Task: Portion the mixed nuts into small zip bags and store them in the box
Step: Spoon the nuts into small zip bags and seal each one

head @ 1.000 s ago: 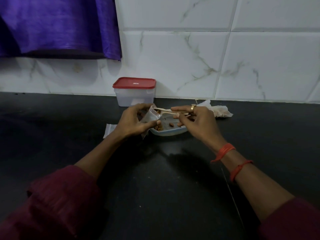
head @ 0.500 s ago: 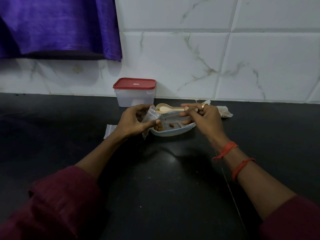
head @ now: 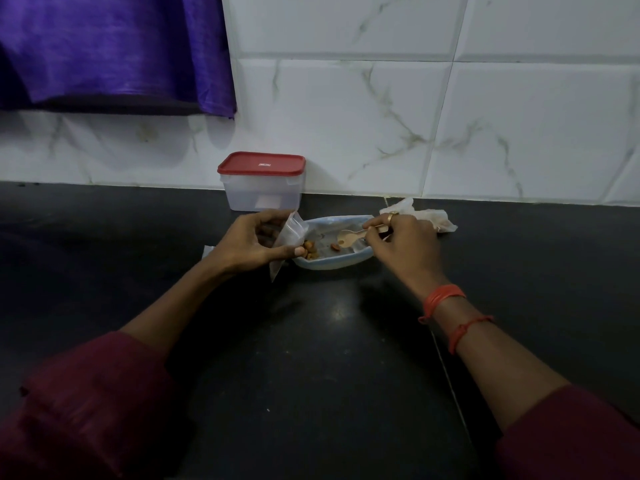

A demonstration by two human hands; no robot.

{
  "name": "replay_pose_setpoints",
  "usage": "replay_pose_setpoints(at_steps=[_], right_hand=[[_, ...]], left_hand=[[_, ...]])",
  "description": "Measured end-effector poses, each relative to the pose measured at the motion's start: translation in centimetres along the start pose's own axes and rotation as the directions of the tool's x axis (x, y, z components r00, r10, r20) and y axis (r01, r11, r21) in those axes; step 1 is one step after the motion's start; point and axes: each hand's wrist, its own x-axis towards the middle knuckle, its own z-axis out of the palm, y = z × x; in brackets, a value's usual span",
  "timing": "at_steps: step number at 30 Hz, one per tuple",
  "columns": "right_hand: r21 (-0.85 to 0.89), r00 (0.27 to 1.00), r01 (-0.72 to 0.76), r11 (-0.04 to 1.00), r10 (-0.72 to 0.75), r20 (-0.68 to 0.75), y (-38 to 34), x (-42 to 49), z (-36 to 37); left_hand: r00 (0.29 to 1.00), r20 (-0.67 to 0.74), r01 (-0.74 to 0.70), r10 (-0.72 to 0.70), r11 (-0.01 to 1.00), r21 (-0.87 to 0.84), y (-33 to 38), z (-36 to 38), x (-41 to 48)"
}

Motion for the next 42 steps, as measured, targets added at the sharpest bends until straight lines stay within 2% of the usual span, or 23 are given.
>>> replay_pose_setpoints(at_steps=[3, 12, 18, 22, 25, 28, 35, 42], right_hand=[[-0.023, 1.0, 0.006, 1.0, -0.006, 0.021, 0.0, 0.0, 0.3], [0.312, 0.976, -0.195, 0.93, 0.154, 0.152, -0.7, -0.5, 1.2], [0.422, 0.904, -0.353, 0.835, 0.189, 0.384, -1.9, -1.2, 1.1], [0.445, 0.912, -0.373, 0.814, 0.232, 0.339, -2.4, -0.9, 0.7], [0.501, 0.873, -0.458, 0.734, 0.265, 0.409, -2.7, -1.3, 0.8], [0.568, 0.809, -0.575, 0.589, 0.302, 0.505, -3.2, -1.7, 1.3], [0.618, 0.73, -0.681, 0.392, 0.427, 0.534, -3.2, -1.5, 1.6], [0.582, 0.659, -0.752, 0.309, 0.395, 0.641, -3.3, -1.4, 1.6]], left_hand=[[0.999, 0.029, 0.021, -0.02, 1.0, -0.02, 0.0, -0.7, -0.1], [0.998, 0.062, 0.032, -0.028, 0.998, -0.054, 0.0, -0.8, -0.1], [0.997, 0.055, 0.065, -0.061, 0.996, -0.067, -0.1, -0.7, 0.1], [0.997, 0.039, 0.07, -0.066, 0.994, -0.089, 0.2, -0.5, -0.1], [0.997, 0.033, 0.075, -0.072, 0.991, -0.109, 0.3, -0.5, -0.1], [0.997, 0.03, 0.07, -0.067, 0.99, -0.122, 0.3, -0.5, -0.1], [0.997, -0.017, 0.079, -0.081, 0.992, -0.096, 0.5, -0.5, -0.2], [0.994, -0.023, 0.105, -0.109, 0.983, -0.149, 0.6, -0.3, -0.2]])
